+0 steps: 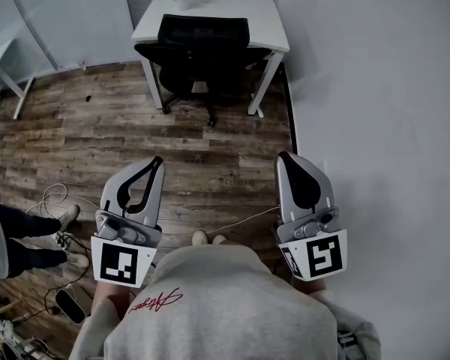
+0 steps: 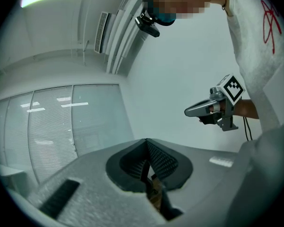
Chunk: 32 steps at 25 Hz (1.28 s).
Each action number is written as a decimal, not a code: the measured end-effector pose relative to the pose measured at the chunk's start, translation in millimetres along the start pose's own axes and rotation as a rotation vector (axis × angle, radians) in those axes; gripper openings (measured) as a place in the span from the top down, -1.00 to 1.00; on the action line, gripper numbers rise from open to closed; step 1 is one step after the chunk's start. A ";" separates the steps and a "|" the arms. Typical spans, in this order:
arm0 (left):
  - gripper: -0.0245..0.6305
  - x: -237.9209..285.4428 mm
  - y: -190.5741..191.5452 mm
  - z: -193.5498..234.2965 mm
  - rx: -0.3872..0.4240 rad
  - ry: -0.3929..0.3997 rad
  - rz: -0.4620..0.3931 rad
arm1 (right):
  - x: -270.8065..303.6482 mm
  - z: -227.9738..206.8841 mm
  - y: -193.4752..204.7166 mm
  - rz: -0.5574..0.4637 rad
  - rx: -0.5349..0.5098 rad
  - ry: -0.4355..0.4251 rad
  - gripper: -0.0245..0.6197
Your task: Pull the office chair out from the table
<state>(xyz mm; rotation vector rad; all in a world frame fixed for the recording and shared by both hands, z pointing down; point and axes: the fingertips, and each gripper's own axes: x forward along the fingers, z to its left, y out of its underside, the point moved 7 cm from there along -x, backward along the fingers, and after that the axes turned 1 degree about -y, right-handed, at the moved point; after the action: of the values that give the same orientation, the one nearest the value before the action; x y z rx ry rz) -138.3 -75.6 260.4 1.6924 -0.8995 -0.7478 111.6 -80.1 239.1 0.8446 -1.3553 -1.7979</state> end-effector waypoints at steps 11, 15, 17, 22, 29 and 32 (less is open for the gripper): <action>0.94 -2.2 6.7 12.1 -0.013 0.016 -0.014 | -0.5 9.1 1.3 0.006 0.000 0.033 0.93; 0.94 2.2 8.1 14.5 -0.004 0.020 -0.023 | 1.8 7.0 4.0 0.010 -0.013 0.043 0.93; 0.94 6.5 10.0 16.0 -0.006 0.017 -0.026 | 6.0 3.7 5.5 0.007 -0.020 0.043 0.93; 0.94 20.5 11.7 28.0 -0.012 0.001 -0.029 | 23.4 -9.4 3.8 -0.014 -0.020 0.045 0.93; 0.94 50.2 19.2 49.6 -0.002 -0.020 -0.023 | 58.2 -31.1 12.9 -0.011 -0.023 0.035 0.93; 0.94 72.0 27.9 59.2 -0.007 -0.030 -0.015 | 79.1 -47.2 22.2 -0.008 -0.021 0.034 0.93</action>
<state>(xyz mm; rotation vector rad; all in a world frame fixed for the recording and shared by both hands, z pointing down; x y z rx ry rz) -155.1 -171.2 267.2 1.6873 -0.9043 -0.7876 112.9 -174.7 243.4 0.8671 -1.3110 -1.7929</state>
